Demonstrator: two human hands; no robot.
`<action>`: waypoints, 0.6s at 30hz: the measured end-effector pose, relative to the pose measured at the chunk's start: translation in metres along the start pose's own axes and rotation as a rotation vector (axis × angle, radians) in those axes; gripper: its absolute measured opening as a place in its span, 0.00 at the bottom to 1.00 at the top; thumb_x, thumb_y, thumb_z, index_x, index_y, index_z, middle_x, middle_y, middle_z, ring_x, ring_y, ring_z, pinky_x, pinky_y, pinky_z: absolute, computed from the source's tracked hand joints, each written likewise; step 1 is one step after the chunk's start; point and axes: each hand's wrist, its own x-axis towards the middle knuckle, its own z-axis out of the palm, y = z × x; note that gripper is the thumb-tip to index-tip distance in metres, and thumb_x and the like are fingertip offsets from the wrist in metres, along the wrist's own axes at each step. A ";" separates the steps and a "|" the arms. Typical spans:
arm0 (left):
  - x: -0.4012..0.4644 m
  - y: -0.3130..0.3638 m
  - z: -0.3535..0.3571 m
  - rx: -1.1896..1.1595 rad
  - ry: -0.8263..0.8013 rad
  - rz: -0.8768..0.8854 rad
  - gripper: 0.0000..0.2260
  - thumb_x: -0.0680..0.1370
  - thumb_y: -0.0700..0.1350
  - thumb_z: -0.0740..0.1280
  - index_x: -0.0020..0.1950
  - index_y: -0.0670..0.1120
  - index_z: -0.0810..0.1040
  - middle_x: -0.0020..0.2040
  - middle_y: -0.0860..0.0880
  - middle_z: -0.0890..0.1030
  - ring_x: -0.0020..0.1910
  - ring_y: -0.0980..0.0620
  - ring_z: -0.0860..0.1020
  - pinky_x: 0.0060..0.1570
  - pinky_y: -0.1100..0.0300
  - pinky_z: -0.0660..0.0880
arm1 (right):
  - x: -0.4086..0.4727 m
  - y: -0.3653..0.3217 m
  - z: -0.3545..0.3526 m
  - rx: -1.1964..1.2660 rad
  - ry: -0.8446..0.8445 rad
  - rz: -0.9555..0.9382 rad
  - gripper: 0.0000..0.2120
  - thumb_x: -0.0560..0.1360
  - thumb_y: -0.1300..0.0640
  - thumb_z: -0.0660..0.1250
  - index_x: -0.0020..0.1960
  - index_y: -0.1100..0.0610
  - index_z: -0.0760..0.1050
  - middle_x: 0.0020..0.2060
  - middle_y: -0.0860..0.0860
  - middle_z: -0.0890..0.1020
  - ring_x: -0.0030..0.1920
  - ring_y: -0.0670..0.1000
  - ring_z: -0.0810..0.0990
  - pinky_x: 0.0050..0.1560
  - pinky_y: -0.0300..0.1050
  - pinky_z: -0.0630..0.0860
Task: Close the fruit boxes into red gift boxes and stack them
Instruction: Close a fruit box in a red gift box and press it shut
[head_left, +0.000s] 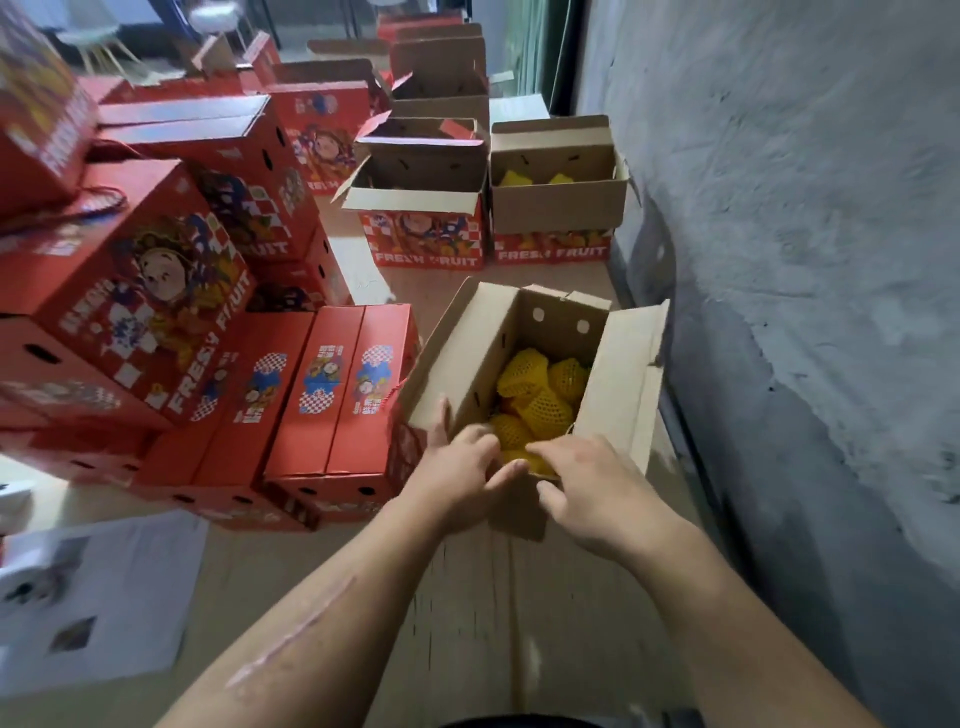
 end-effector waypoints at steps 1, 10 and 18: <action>-0.010 0.000 0.006 -0.050 0.005 0.032 0.27 0.81 0.71 0.50 0.50 0.53 0.78 0.78 0.50 0.70 0.80 0.48 0.30 0.77 0.43 0.31 | -0.003 0.003 -0.001 -0.019 0.016 0.025 0.23 0.82 0.41 0.62 0.76 0.42 0.67 0.70 0.46 0.75 0.68 0.53 0.73 0.70 0.55 0.72; -0.051 -0.016 0.030 -0.196 0.316 -0.016 0.12 0.81 0.61 0.59 0.56 0.56 0.75 0.79 0.58 0.64 0.80 0.54 0.52 0.63 0.48 0.76 | 0.009 0.001 -0.002 -0.112 -0.096 -0.013 0.21 0.83 0.37 0.58 0.72 0.43 0.72 0.66 0.47 0.80 0.64 0.54 0.76 0.66 0.55 0.72; -0.075 0.025 0.065 -1.140 0.321 -0.976 0.54 0.64 0.76 0.73 0.78 0.49 0.57 0.76 0.44 0.62 0.73 0.45 0.68 0.68 0.47 0.71 | 0.038 0.051 0.002 -0.232 -0.059 0.213 0.27 0.79 0.37 0.51 0.73 0.47 0.70 0.80 0.53 0.58 0.81 0.59 0.46 0.79 0.67 0.55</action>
